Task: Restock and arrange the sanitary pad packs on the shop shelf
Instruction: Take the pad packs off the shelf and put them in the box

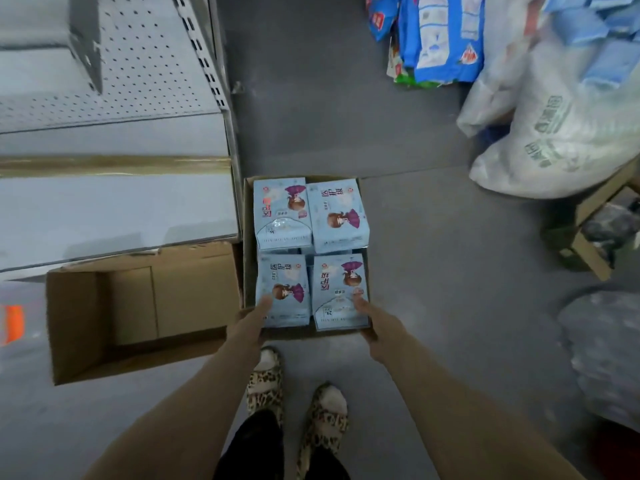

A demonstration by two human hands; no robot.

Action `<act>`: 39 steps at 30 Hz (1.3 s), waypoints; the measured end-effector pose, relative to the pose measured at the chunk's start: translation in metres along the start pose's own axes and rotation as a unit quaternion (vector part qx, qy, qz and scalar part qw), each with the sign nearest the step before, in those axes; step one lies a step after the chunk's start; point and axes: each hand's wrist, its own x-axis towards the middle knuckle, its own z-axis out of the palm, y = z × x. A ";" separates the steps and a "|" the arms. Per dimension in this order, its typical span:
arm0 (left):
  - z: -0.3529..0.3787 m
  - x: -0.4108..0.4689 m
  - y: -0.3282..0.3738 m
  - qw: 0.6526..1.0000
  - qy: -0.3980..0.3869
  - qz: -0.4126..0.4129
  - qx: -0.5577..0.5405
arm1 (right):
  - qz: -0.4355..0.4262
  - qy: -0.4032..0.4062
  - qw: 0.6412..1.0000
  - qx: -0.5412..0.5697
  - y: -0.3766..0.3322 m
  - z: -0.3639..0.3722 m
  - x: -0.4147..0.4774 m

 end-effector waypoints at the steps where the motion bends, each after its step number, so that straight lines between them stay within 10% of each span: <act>1: -0.003 0.014 -0.006 1.000 0.009 -0.005 -0.005 | 0.000 0.005 1.000 0.002 0.003 0.001 0.012; 13: 0.000 0.060 -0.033 0.995 0.087 -0.028 0.036 | -0.003 0.041 0.999 -0.005 0.023 -0.014 0.069; 23: 0.034 0.008 0.013 0.967 0.135 0.014 0.215 | -0.066 0.117 0.951 -0.277 0.007 -0.003 0.043; 39: 0.051 -0.296 0.156 0.926 0.111 0.282 0.227 | -0.244 0.015 0.897 -0.369 -0.123 0.042 -0.260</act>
